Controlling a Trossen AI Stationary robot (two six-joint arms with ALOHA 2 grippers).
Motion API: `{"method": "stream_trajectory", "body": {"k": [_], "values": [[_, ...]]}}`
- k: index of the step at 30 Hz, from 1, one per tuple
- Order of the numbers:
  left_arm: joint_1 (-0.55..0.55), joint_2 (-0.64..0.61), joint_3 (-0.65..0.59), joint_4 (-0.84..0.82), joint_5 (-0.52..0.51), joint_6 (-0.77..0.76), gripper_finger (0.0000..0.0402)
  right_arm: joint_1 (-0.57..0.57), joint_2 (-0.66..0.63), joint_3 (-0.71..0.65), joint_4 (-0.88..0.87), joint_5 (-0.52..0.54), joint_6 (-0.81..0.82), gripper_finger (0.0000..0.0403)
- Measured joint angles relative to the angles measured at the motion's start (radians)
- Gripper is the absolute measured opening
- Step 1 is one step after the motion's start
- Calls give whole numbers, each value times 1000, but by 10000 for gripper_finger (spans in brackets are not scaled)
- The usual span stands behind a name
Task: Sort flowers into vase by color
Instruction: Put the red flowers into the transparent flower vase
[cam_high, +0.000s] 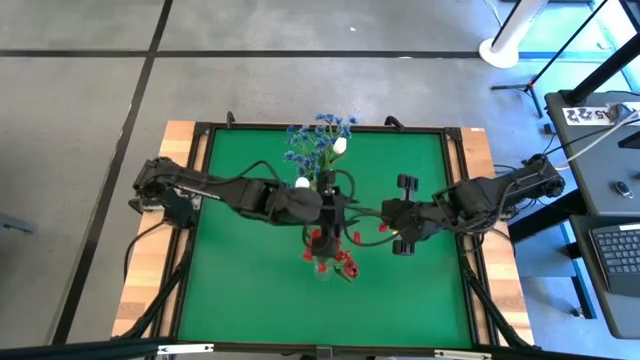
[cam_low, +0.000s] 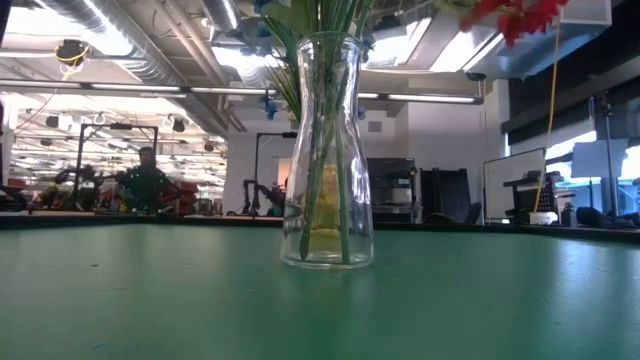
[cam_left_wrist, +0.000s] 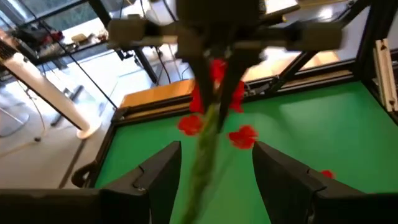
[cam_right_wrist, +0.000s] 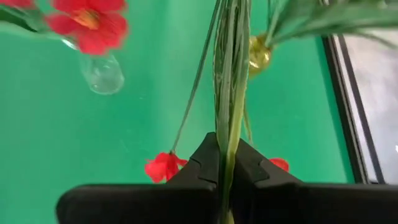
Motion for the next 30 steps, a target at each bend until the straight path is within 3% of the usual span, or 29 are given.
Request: {"method": "stream_trajectory", "body": {"k": [8,18,22,30], "values": [[45,0,0,-43,65,-43,194,3,0,48,58,-23,-43,10],[46,0,0,-46,43,-48,184,3,-1,54,63,-23,-60,10],[46,0,0,-47,11,-50,140,2,-1,55,80,-22,-63,11],[44,0,0,-51,16,-73,15,2,-2,56,85,-2,-68,11]]}}
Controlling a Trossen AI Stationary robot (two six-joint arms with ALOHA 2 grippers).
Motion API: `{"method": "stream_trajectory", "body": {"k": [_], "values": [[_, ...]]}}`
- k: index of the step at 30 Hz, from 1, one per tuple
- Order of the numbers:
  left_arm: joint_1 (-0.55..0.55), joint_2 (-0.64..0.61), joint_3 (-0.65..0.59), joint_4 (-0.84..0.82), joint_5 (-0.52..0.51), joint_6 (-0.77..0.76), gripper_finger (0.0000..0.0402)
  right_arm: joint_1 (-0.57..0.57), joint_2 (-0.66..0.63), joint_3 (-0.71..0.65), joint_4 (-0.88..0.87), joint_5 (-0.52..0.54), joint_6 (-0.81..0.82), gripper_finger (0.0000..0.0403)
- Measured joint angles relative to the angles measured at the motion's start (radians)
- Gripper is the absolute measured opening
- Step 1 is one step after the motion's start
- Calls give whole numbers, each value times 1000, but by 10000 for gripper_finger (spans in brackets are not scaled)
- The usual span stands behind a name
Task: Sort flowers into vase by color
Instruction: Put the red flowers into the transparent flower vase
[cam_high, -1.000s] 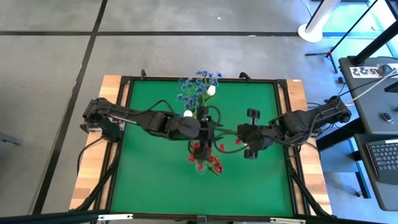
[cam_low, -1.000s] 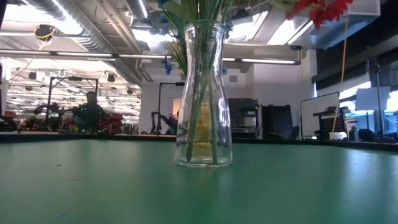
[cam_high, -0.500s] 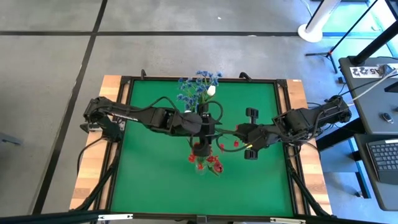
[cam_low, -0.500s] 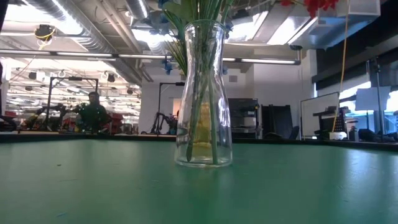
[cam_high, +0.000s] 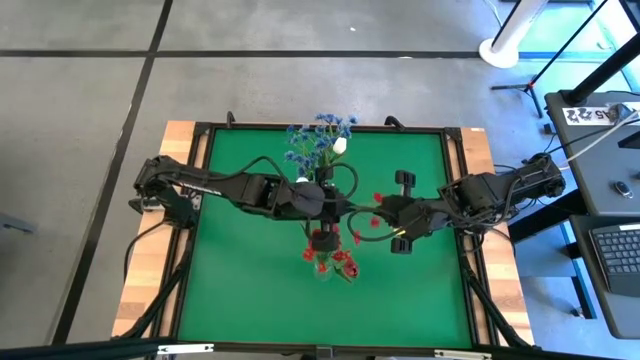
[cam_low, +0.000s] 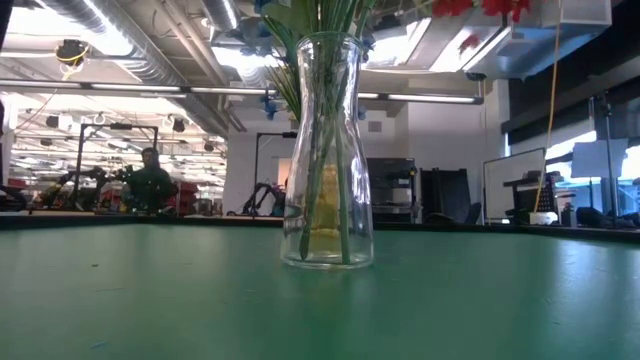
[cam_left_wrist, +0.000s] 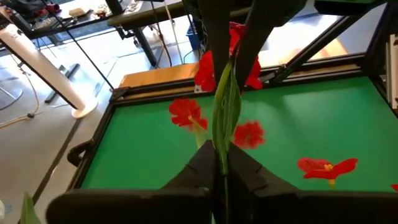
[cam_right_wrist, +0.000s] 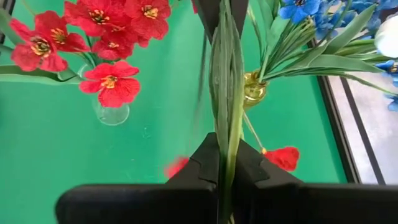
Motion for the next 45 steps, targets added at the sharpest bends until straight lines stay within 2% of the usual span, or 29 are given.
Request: {"method": "stream_trajectory", "body": {"k": [7,12,16,21,27,33,38,45], "values": [[-2,0,0,4,-32,-16,5,1,0,22,-11,5,1,33],[-2,-3,0,16,-63,-25,3,2,0,95,-13,-11,2,89],[-1,-13,0,13,-77,-34,2,3,0,160,-37,34,12,138],[-1,-34,0,7,-91,-52,1,3,0,204,-56,48,11,175],[-14,-50,0,-11,-92,-54,1,32,-19,212,-80,65,21,181],[-16,-60,0,-54,-115,-71,0,48,-20,211,-287,87,167,182],[-23,-85,0,-56,-141,-71,0,48,-30,210,-331,96,222,182],[-59,-152,0,-55,-164,-71,0,50,-77,210,-329,223,240,182]]}}
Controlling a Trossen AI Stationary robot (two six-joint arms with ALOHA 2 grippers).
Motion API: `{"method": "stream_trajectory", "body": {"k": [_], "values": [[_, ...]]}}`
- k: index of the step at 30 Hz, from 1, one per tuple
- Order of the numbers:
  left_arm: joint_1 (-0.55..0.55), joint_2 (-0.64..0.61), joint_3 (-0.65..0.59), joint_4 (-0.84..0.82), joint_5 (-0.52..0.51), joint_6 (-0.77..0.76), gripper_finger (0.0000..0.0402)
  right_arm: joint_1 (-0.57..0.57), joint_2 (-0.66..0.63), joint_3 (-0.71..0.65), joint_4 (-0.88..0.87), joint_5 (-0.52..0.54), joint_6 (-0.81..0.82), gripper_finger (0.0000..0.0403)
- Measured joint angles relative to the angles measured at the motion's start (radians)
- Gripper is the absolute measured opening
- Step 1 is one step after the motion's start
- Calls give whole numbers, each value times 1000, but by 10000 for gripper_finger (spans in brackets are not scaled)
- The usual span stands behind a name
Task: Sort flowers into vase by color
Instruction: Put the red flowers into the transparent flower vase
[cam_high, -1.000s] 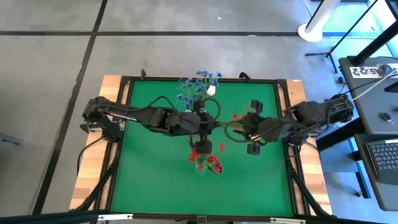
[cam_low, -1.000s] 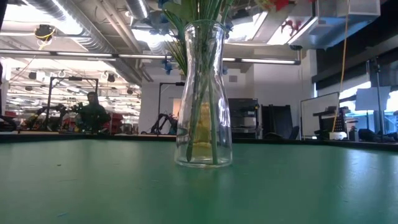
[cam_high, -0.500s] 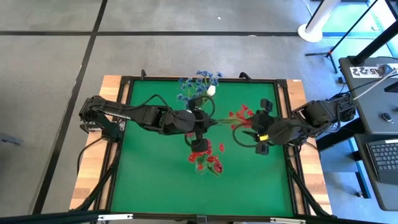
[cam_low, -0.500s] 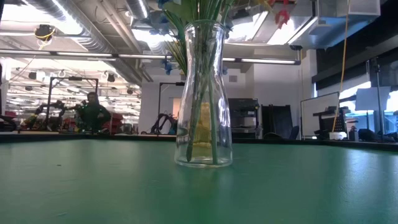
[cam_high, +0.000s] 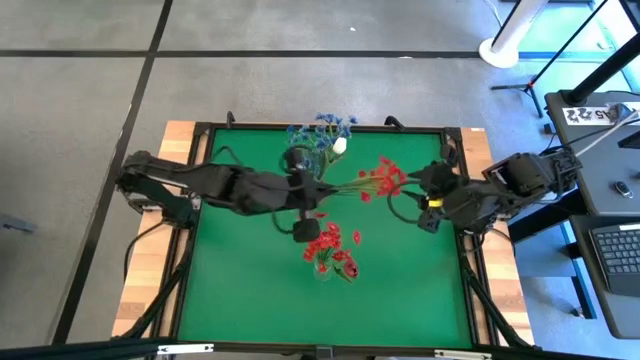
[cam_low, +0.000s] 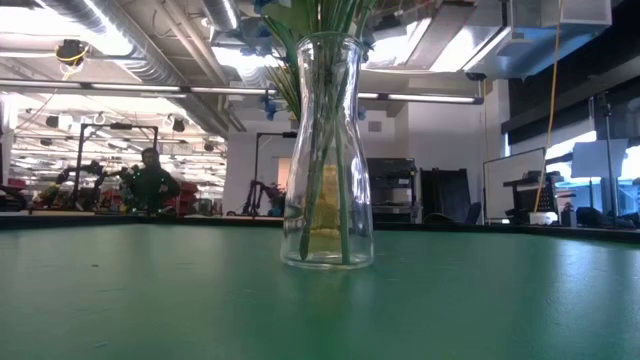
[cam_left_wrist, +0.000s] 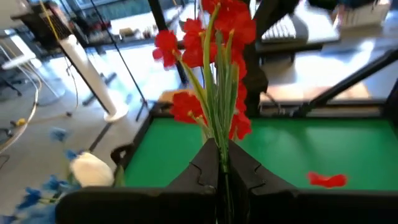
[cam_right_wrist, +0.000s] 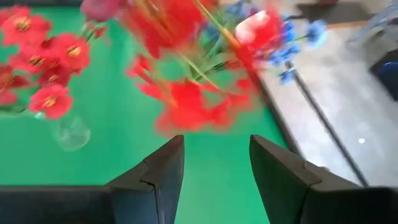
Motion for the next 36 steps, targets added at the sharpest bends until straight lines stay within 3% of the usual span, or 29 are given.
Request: {"method": "stream_trajectory", "body": {"k": [6,12,18,22,26,30,33,36], "values": [[-97,-103,0,-17,-107,1,0,113,-44,-61,76,180,0,182],[-225,-207,-90,80,-158,17,0,250,-113,-264,223,367,0,182],[-298,-297,-348,502,-189,155,0,294,-223,-527,452,477,-3,182],[-294,-351,-563,849,-119,231,0,294,-319,-704,704,485,-87,182],[-254,-360,-736,1170,48,225,0,290,-406,-876,1142,337,-360,182],[-199,-332,-842,1428,203,166,0,244,-434,-1022,1641,39,-639,182],[-152,-285,-868,1531,272,113,0,184,-423,-1082,1888,-130,-731,182],[-107,-230,-864,1598,350,75,0,99,-386,-1090,1985,-239,-734,182]]}}
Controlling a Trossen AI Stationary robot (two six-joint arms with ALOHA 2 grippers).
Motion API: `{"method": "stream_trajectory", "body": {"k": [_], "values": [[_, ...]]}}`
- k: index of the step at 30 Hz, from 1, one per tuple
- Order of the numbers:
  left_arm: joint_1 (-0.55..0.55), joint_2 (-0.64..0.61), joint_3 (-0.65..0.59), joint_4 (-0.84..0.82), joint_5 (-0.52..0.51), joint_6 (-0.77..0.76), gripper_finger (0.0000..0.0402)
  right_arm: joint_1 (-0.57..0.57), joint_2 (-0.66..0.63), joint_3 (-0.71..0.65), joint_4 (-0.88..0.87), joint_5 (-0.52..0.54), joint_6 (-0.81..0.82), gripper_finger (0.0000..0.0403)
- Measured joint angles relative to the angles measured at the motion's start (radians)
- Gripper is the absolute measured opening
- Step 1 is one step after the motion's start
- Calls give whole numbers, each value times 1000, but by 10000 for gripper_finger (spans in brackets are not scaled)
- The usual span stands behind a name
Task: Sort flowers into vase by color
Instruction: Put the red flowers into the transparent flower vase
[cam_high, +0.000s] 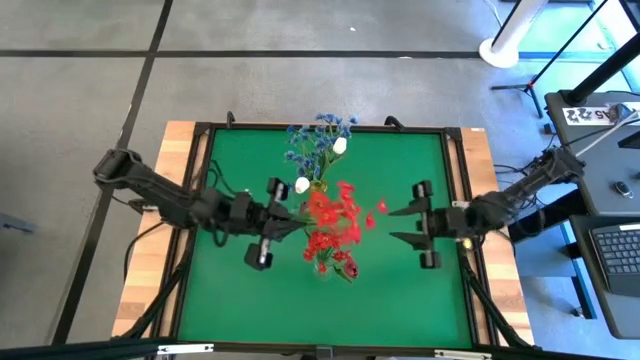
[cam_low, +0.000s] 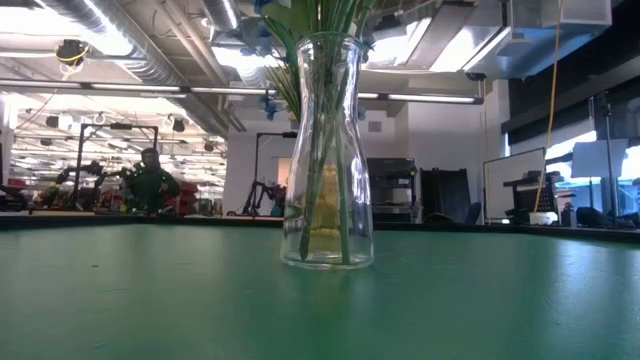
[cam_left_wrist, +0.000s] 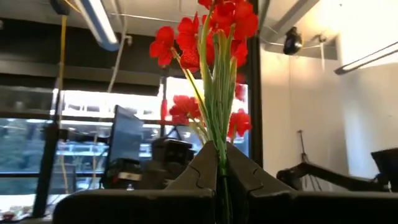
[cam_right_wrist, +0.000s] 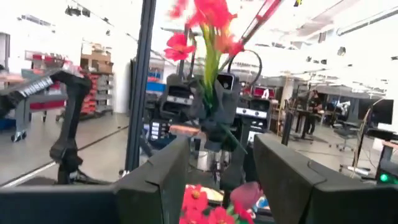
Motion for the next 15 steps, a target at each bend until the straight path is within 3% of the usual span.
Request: {"method": "stream_trajectory", "body": {"k": [8,15], "values": [[76,103,13,126,58,-61,0,-190,130,15,124,-220,130,182],[113,161,13,133,39,-99,0,-290,229,26,278,-378,211,182]]}}
